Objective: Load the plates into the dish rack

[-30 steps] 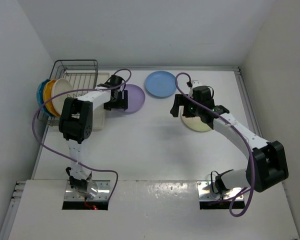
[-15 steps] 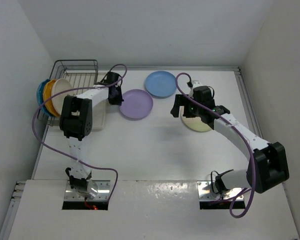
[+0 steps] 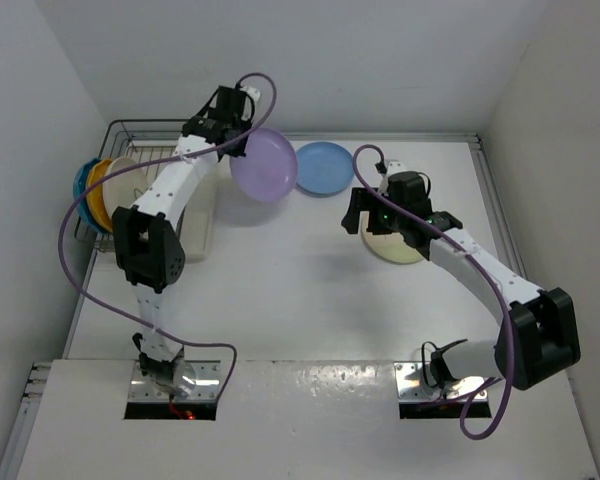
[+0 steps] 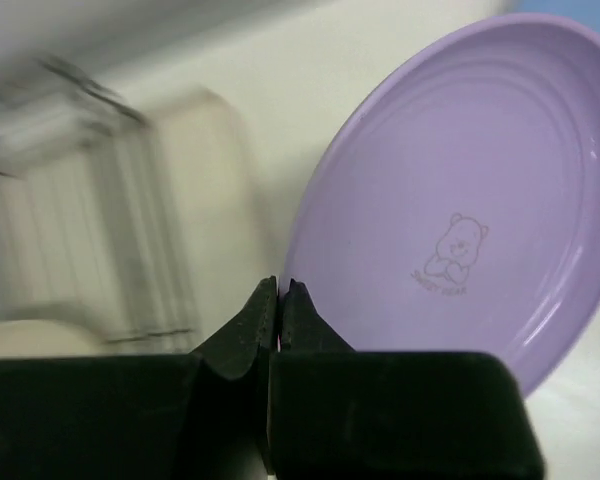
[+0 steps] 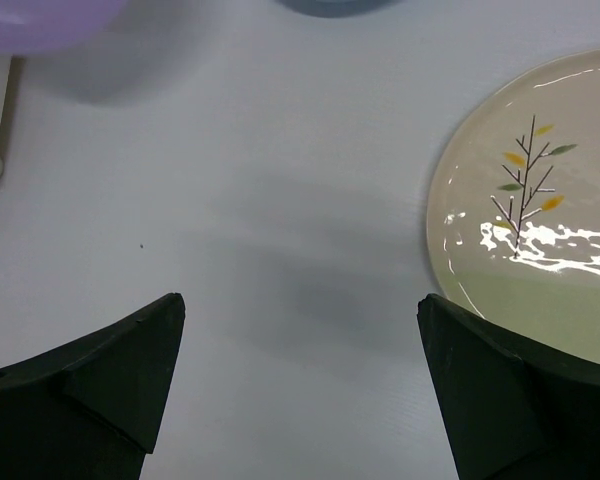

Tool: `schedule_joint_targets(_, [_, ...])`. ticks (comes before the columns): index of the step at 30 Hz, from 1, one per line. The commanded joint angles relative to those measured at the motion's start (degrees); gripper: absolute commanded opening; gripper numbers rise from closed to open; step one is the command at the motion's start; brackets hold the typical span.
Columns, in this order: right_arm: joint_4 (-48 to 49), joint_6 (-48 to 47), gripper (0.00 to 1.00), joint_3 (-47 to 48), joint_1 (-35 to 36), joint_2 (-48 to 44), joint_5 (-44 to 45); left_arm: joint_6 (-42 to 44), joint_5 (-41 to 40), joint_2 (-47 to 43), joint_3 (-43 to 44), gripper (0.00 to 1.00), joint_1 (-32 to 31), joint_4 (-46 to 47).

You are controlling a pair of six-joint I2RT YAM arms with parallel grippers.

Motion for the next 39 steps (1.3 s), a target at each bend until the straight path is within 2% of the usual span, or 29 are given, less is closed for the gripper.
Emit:
schedule_joint_targets(1, [1.8, -1.0, 1.0, 0.5, -0.1, -2.5, -0.5, 17.2, -24.5, -7.0, 6.8, 0.0, -3.8, -2.9])
schedule_joint_targets(3, [1.6, -1.0, 1.0, 1.0, -0.2, -2.4, -0.6, 23.5, -33.5, -9.5, 6.3, 0.0, -4.5, 0.8])
schedule_joint_targets(4, [1.6, -1.0, 1.0, 1.1, -0.1, -2.4, -0.7, 25.5, -41.2, -10.6, 3.7, 0.0, -4.5, 2.9])
schedule_joint_targets(5, [1.4, -0.8, 1.0, 1.2, -0.3, -2.5, -0.8, 27.8, -44.6, -11.9, 1.3, 0.0, -4.5, 5.7])
schedule_joint_targets(6, [1.6, -0.9, 1.0, 1.8, -0.1, -2.4, -0.9, 33.1, -47.5, -15.4, -1.9, 0.0, -3.9, 14.0])
schedule_joint_targets(7, [1.4, -0.7, 1.0, 2.2, -0.2, -2.2, -1.2, 36.2, -51.8, -17.6, -9.8, 0.0, -3.0, 19.5])
schedule_joint_targets(8, [1.2, -0.6, 1.0, 2.5, -0.1, -2.2, -1.6, 39.7, -53.4, -19.7, -14.1, 0.0, -2.3, 25.4])
schedule_joint_targets(9, [1.2, -0.5, 1.0, 3.1, -0.1, -1.9, -1.6, 46.7, -54.8, -21.4, -17.9, 0.0, -1.0, 37.3])
schedule_joint_targets(10, [0.8, -0.5, 1.0, 3.5, -0.1, -1.6, -1.6, 49.8, -56.3, -23.7, -21.2, 0.0, -0.5, 42.1])
schedule_joint_targets(11, [0.5, -0.5, 1.0, 4.2, -0.2, -1.4, -2.0, 51.7, -58.3, -24.2, -25.3, 0.0, 0.1, 45.2])
schedule_joint_targets(15, [-0.6, -0.5, 1.0, 6.0, 0.3, -0.4, -2.0, 52.1, -58.8, -25.8, -28.9, 0.0, 2.1, 48.9])
schedule_joint_targets(19, [-1.2, -0.3, 1.0, 7.3, 0.4, -0.1, -2.0, 56.4, -58.8, -27.1, -32.6, 0.0, 4.0, 59.4])
schedule_joint_targets(23, [-2.5, -0.1, 1.0, 8.3, 0.8, 0.2, -2.0, 57.1, -58.3, -27.1, -36.4, 0.0, 6.1, 61.8])
schedule_joint_targets(29, [-3.2, 0.0, 1.0, 9.7, 0.8, 0.4, -1.9, 63.5, -57.2, -28.3, -42.9, 0.0, 9.0, 74.9])
schedule_joint_targets(31, [-3.3, 0.0, 1.0, 10.1, 0.9, 0.5, -1.9, 63.5, -55.6, -28.9, -43.5, 0.0, 10.1, 74.9])
schedule_joint_targets(34, [-3.3, 0.1, 1.0, 10.4, 0.8, 0.8, -2.0, 61.1, -54.8, -28.9, -44.0, 0.0, 10.1, 70.2])
schedule_joint_targets(39, [-3.2, 0.2, 1.0, 10.4, 1.0, 1.1, -2.1, 51.9, -52.8, -29.4, -44.6, 0.0, 10.7, 60.1])
